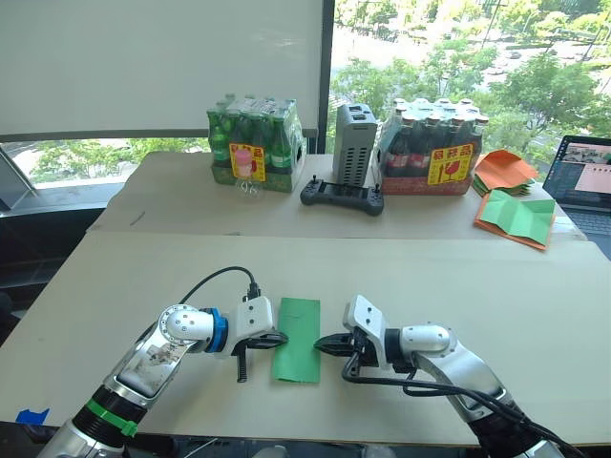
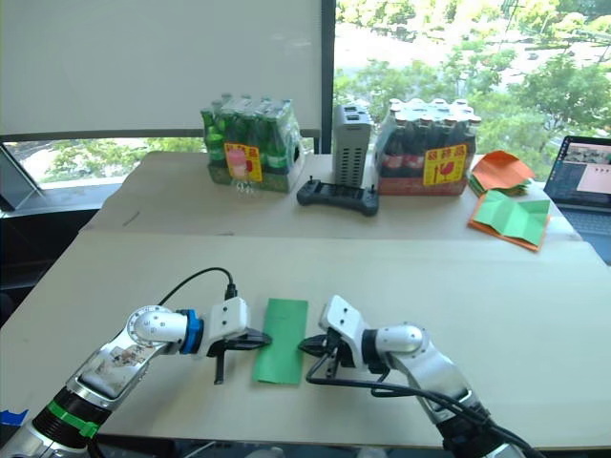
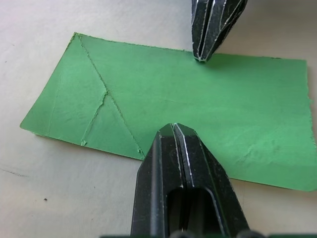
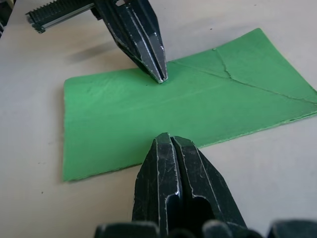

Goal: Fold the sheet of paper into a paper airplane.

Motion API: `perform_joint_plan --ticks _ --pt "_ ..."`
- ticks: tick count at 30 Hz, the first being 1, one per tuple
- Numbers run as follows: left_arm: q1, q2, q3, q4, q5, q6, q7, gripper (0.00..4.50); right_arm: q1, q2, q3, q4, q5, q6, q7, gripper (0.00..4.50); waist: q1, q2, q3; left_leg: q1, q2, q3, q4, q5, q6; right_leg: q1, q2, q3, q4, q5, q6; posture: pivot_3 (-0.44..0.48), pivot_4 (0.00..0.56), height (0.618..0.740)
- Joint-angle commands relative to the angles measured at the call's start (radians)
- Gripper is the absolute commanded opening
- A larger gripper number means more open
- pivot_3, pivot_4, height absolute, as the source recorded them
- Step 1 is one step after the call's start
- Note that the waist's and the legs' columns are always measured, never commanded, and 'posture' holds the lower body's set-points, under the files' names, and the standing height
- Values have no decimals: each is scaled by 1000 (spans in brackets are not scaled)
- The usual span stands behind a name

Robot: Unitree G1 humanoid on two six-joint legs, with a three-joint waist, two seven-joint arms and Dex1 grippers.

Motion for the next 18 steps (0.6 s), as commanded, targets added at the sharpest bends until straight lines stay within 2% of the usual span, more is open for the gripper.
perform_joint_plan --ticks 1,18 --pt "27 21 -31 28 40 27 -7 0 38 -27 73 9 -8 49 42 26 0 0 0 0 0 0 0 0 0 0 0 0 0 0 0 0 150 675" --pt "40 28 -26 13 36 37 -3 0 50 -89 152 -82 -10 45 126 26 0 -1 -1 3 1 0 -7 1 -1 1 0 0 -4 0 0 0 150 675"
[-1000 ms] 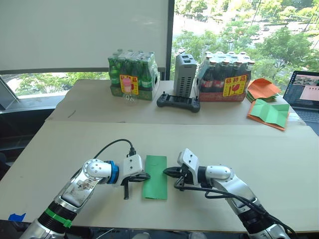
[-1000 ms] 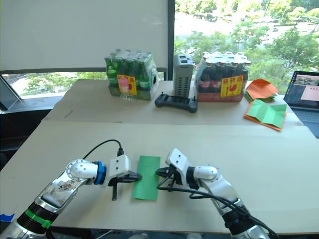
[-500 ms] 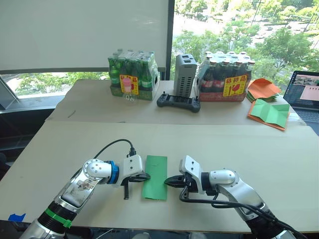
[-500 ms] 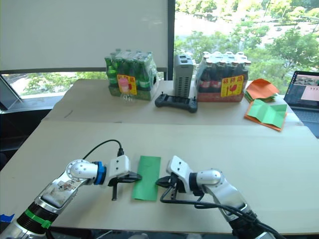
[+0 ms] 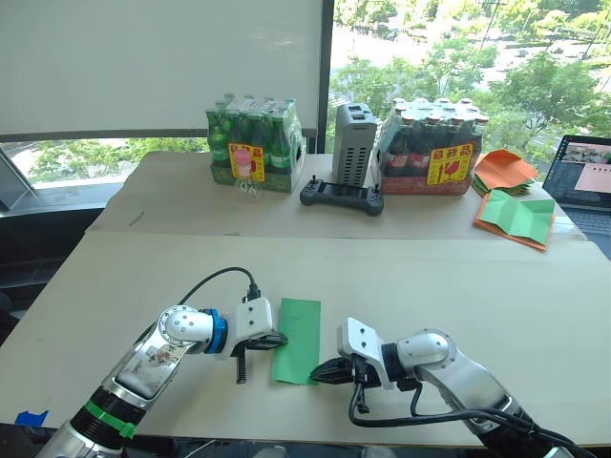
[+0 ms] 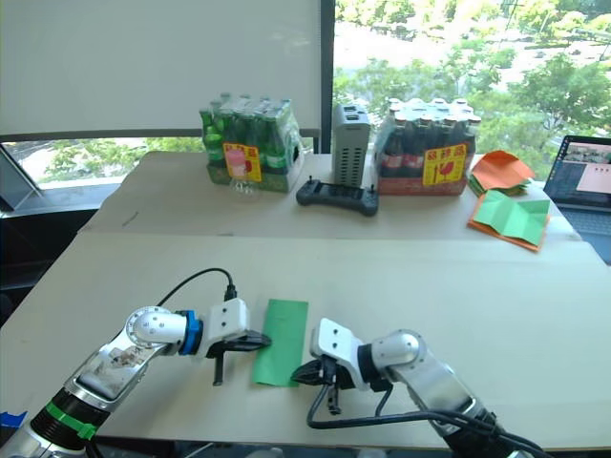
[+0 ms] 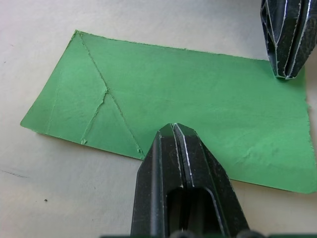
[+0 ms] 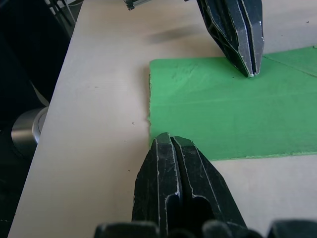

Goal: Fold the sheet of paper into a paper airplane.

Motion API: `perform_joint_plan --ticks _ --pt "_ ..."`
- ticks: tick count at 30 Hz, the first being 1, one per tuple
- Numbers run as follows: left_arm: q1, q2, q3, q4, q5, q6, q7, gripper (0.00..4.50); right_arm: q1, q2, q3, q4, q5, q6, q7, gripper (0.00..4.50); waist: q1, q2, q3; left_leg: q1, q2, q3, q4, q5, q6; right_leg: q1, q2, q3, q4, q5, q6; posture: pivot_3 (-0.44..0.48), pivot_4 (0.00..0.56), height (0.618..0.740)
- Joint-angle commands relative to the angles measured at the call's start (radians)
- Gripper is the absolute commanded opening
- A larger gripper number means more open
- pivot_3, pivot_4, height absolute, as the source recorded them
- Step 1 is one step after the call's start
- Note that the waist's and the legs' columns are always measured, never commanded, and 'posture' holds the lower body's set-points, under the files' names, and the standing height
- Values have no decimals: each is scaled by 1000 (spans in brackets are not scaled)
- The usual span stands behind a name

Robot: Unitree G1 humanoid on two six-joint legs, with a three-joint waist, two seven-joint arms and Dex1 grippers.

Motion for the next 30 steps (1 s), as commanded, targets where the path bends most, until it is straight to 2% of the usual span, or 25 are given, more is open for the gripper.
perform_joint_plan --ticks 1,9,13,15,18,23,26,30 --pt "32 21 -27 28 35 35 -3 0 32 -28 60 10 -8 40 33 26 0 0 0 0 0 0 0 0 0 0 0 0 0 0 0 0 150 675" --pt "39 23 -24 24 33 35 -5 0 28 -37 61 -6 -4 37 39 26 0 0 0 0 0 0 -1 0 0 0 0 0 -1 0 0 0 150 675" --pt "39 25 -6 17 25 31 -2 0 23 -19 -8 -21 44 36 18 26 0 0 0 0 0 0 -1 0 0 0 0 0 -1 0 0 0 150 675" --pt "43 30 42 -15 -17 52 -1 0 23 -11 -86 -60 108 52 2 26 0 0 0 -1 0 0 -1 0 0 0 0 0 -1 0 0 0 150 675" --pt "62 39 176 -99 -140 128 -1 0 25 -6 -225 -131 230 102 -25 26 -3 0 4 -5 0 0 0 0 -1 -4 0 0 -1 0 0 0 150 675" --pt "117 85 301 -147 -236 197 -7 0 49 -15 -329 -183 301 142 -77 26 1 -1 6 -7 0 -3 0 1 -2 -5 0 -2 -1 0 0 0 150 675" --pt "144 93 297 -141 -228 186 0 0 70 -28 -323 -173 259 122 -114 26 2 -1 6 -7 -1 -2 0 1 -1 -4 -1 -2 -3 0 0 0 150 675" --pt "125 58 250 -142 -222 188 19 0 85 -25 -318 -151 233 115 -160 26 3 -1 6 -8 -1 -2 1 1 -1 -4 -1 -2 -3 0 0 0 150 675"
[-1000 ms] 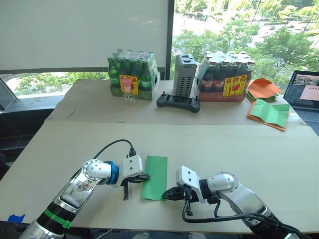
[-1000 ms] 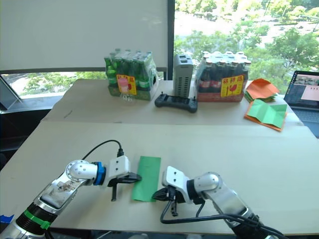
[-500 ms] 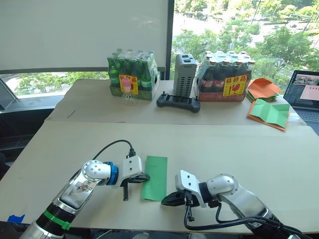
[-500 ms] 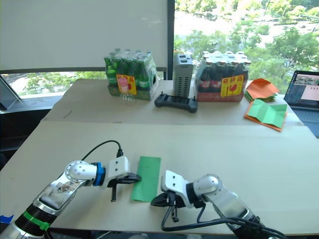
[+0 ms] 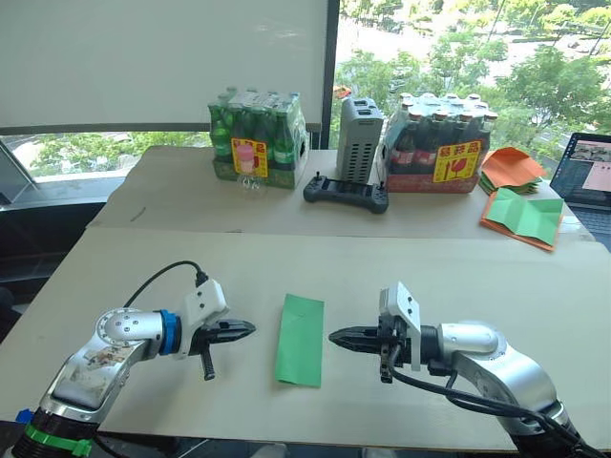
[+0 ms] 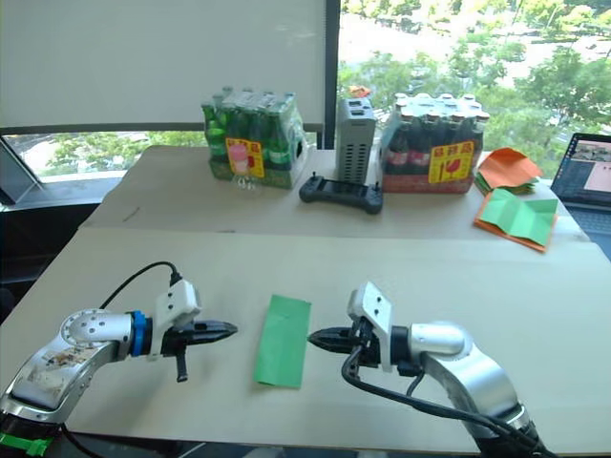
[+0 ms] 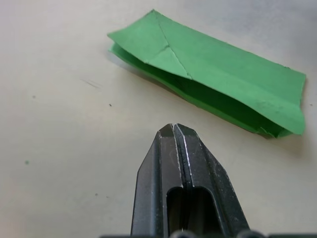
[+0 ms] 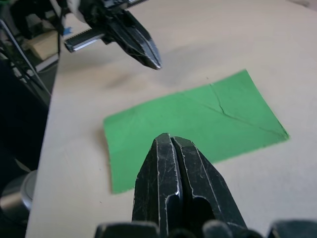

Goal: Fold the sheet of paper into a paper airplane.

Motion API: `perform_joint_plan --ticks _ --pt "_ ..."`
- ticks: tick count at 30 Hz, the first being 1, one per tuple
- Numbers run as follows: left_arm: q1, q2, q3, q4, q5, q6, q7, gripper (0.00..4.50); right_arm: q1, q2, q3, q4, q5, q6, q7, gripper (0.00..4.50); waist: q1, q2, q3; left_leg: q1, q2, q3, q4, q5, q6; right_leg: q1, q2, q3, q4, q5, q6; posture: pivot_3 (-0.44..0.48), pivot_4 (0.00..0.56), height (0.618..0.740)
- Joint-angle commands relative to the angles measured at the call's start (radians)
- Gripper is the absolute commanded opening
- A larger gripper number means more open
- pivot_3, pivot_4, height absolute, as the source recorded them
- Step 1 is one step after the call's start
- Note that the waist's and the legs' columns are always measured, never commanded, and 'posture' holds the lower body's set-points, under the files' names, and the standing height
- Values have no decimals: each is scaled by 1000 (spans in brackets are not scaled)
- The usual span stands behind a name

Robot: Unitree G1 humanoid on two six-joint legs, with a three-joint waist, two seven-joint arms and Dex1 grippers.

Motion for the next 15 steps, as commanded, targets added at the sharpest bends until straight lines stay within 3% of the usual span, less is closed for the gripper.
perform_joint_plan --ticks 1,15 --pt "-33 -30 -33 -12 0 -8 16 0 6 -1 -20 -11 -1 -17 -29 26 1 0 0 0 0 0 0 0 0 0 0 0 0 0 0 0 150 675" --pt "-194 -134 -159 99 18 -58 -20 0 -7 1 -67 -44 39 0 -74 26 0 0 0 -1 0 0 1 0 0 0 0 0 0 0 0 0 150 675"
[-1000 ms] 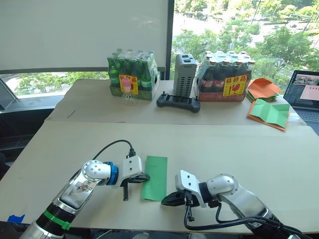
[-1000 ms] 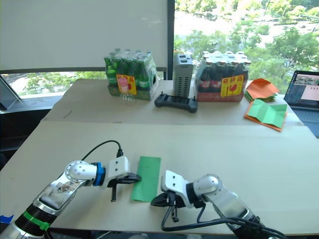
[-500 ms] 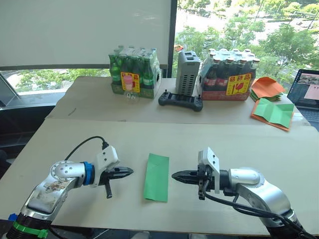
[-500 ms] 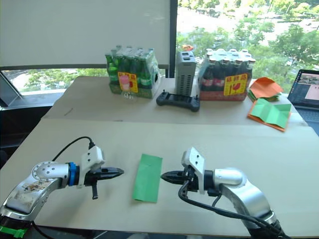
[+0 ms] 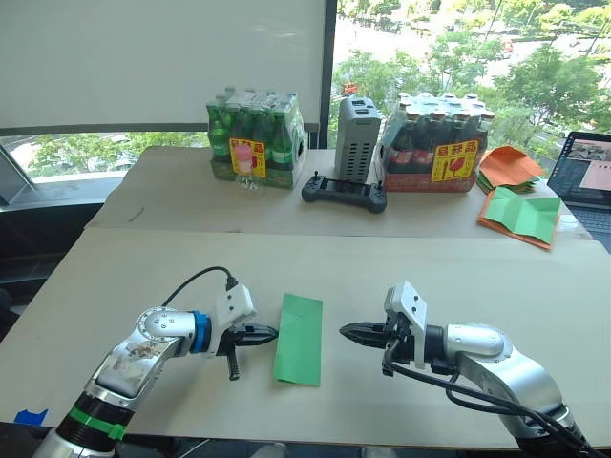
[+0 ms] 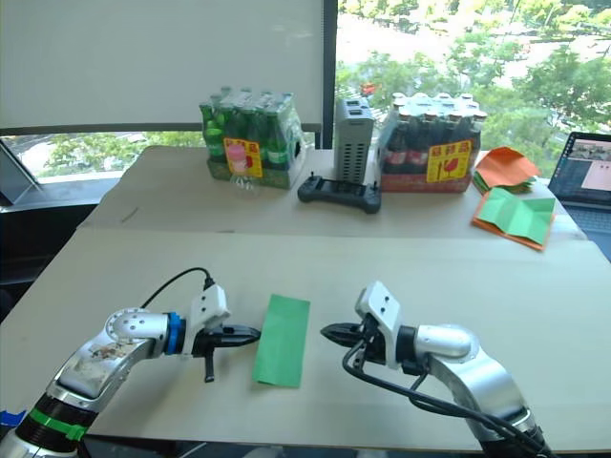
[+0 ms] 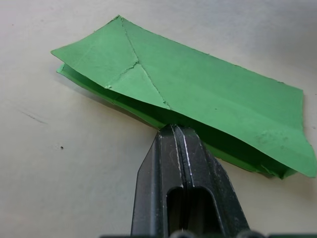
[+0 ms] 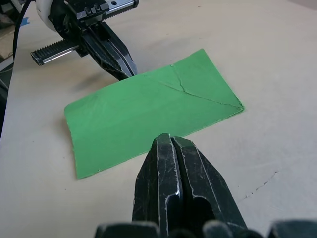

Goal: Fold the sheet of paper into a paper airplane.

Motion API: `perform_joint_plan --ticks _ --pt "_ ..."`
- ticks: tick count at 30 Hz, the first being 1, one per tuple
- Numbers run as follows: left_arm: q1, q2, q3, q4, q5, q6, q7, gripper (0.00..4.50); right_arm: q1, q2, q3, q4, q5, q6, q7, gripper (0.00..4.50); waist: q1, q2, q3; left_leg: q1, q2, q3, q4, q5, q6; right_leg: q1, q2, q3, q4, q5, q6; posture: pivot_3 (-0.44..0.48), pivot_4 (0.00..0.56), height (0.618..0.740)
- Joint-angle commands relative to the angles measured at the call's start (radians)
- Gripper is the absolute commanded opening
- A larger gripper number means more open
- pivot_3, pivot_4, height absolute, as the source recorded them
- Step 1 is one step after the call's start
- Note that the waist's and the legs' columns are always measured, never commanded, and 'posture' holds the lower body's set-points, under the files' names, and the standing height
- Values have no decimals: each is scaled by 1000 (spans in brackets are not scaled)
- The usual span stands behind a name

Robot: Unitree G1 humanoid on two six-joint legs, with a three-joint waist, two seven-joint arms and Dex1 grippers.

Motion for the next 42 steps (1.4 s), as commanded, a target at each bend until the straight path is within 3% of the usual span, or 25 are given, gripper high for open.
perform_joint_plan --ticks 1,9,16,25,42 --pt "-62 -39 -9 -40 -30 3 -10 0 -28 19 -40 -56 58 10 -17 26 1 0 0 -1 0 0 0 0 0 0 0 0 0 0 0 0 150 675" --pt "-158 -134 -111 19 10 -32 -23 0 -130 52 -43 -111 145 86 -69 26 -2 0 0 -2 0 0 5 0 0 0 0 0 1 0 0 0 150 675" --pt "-174 -164 -128 50 27 -53 -18 0 -158 6 62 -91 41 86 -85 26 -2 0 0 -2 0 0 6 0 0 0 0 0 1 0 1 0 150 675" --pt "-83 -84 -96 13 25 -49 -24 0 -46 -132 80 -22 -82 29 -60 26 -4 0 0 -2 0 0 6 0 1 -1 0 0 1 0 1 0 150 675" --pt "8 -26 -107 70 99 -104 15 0 4 -66 108 86 -176 -54 -83 26 -1 0 0 0 0 1 7 0 1 2 0 0 2 1 1 0 150 675"
